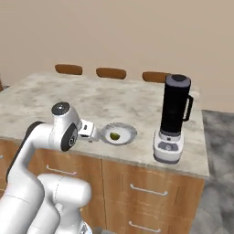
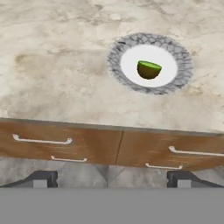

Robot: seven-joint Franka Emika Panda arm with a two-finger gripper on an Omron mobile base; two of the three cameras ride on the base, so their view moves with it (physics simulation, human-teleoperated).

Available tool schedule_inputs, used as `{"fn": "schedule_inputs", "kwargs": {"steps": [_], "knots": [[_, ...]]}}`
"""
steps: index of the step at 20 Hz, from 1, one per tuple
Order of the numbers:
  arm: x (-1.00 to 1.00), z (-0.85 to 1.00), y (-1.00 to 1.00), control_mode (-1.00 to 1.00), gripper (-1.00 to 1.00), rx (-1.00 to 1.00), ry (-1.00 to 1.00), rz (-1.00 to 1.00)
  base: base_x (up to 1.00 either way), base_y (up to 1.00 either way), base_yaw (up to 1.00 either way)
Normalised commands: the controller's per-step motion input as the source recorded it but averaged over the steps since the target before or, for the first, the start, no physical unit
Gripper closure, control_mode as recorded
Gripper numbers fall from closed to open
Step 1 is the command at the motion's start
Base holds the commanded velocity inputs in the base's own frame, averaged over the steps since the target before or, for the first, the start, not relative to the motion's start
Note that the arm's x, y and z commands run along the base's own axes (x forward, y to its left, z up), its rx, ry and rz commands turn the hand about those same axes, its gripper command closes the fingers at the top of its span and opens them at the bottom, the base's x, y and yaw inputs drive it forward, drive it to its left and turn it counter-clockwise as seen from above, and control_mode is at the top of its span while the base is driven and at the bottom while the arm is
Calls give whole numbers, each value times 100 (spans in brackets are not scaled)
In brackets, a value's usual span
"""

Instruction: Pick the pear and kiwi from the fridge and place them on the plate next to the blender to make a fruit smoothie.

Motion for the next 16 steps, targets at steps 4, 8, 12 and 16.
{"fn": "schedule_inputs", "kwargs": {"steps": [4, 8, 12, 16], "knots": [[0, 0, 0, 100, -100, 0, 0, 0, -33, 5, 98], [0, 0, 0, 100, -100, 0, 0, 0, -16, 24, 100], [0, 0, 0, 100, -100, 0, 0, 0, -7, 60, 92], [0, 0, 0, 100, -100, 0, 0, 0, 33, 87, 66]]}}
